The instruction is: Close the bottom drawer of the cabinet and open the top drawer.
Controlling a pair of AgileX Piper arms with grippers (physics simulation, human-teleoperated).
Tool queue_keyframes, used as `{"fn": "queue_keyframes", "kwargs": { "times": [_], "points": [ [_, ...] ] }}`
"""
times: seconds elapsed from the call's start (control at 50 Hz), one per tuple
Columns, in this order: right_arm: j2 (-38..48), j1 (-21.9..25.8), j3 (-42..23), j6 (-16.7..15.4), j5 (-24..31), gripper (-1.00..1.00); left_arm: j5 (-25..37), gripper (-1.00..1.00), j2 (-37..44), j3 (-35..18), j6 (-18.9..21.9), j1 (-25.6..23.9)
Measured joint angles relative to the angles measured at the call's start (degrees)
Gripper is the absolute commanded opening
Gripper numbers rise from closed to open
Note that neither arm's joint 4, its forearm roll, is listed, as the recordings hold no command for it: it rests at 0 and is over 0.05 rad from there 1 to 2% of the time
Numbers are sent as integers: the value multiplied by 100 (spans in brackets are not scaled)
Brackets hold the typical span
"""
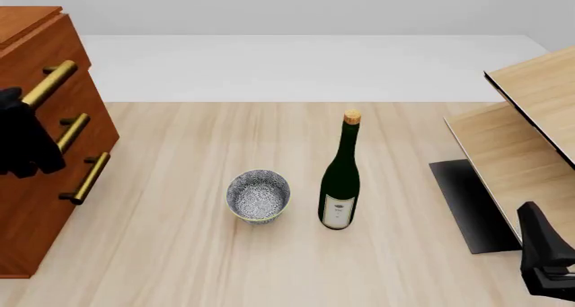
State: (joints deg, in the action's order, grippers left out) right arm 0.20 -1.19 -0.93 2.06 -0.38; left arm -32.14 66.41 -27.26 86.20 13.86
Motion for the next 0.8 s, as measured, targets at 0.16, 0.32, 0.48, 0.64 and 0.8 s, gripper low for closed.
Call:
{"fn": "queue_keyframes", "kwargs": {
  "times": [0.16, 0.32, 0.48, 0.64, 0.8],
  "points": [
    [-1, -1, -3, 5, 2, 100, -67, -100, 3, 27, 36, -26],
    [-3, -4, -8, 10, 7, 100, -68, -100, -10, 31, 62, -48],
    [-1, -5, -13, 17, 10, 100, -42, -100, -29, 23, 83, -73],
    [-1, -8, -16, 25, 11, 100, -37, -100, -50, 39, 112, -132],
    [-2, -13, -18, 37, 14, 100, -51, -100, -64, 56, 130, -193]
  ]
}}
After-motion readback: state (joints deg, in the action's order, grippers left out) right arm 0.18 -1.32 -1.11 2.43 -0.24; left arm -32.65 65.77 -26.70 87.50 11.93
